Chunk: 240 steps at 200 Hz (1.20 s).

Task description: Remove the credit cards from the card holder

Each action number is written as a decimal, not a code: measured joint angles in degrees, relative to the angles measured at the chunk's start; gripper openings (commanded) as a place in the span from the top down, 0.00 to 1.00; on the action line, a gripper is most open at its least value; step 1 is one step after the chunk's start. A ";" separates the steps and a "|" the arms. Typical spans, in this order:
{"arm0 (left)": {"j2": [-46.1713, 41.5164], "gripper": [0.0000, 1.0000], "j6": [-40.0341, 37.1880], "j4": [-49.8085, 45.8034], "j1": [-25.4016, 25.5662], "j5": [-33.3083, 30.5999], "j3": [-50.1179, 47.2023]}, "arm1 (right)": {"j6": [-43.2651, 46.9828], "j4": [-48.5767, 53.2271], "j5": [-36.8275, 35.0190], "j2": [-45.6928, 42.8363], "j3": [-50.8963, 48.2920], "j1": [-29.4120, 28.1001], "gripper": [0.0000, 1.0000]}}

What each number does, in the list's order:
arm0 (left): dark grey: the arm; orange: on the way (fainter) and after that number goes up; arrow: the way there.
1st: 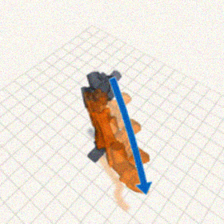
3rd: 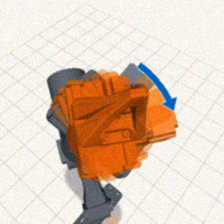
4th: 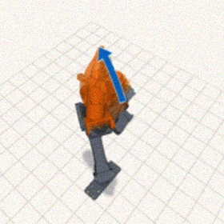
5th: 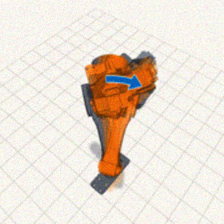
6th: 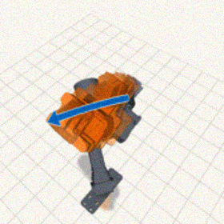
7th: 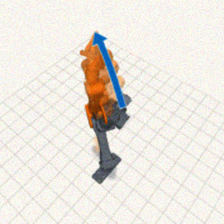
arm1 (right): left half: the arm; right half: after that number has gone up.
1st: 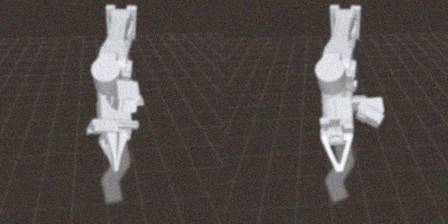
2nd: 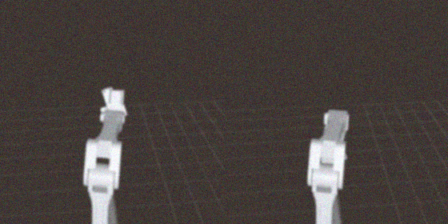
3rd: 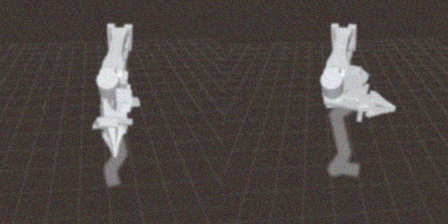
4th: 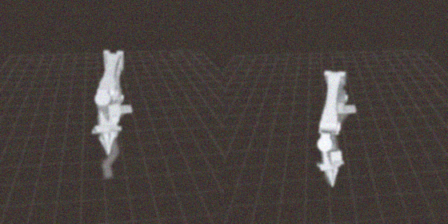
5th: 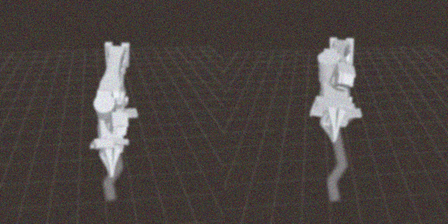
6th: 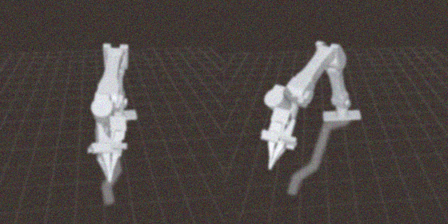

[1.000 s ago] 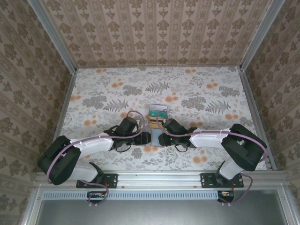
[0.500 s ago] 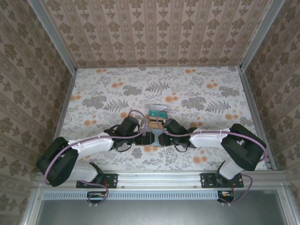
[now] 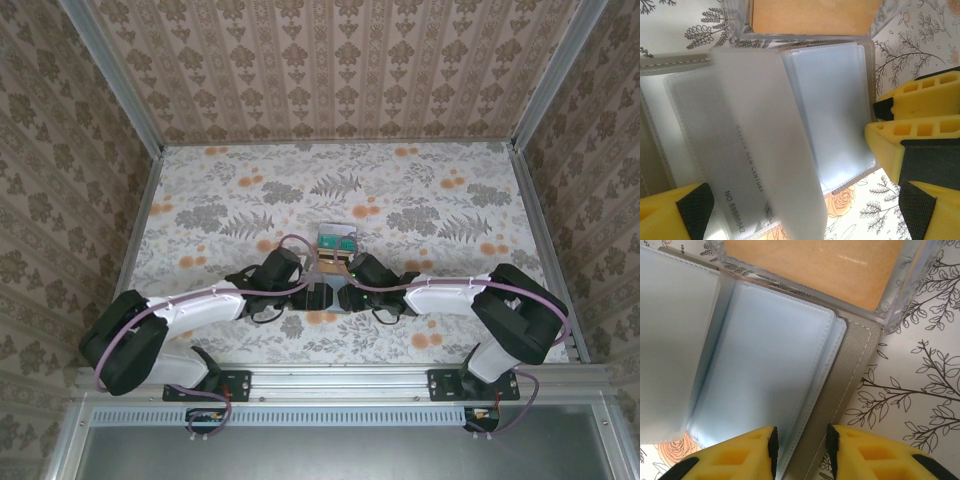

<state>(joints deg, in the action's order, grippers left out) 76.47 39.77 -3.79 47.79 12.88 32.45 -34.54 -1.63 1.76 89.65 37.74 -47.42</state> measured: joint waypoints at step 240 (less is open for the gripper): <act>-4.35 0.54 -0.74 0.70 -6.56 -0.17 -3.52 | -7.58 1.01 -3.65 -10.14 0.92 -0.61 0.70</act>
<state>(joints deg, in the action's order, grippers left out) 72.12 39.03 -3.09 41.23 12.71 28.93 -42.13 -0.62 -1.89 79.50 38.65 -48.03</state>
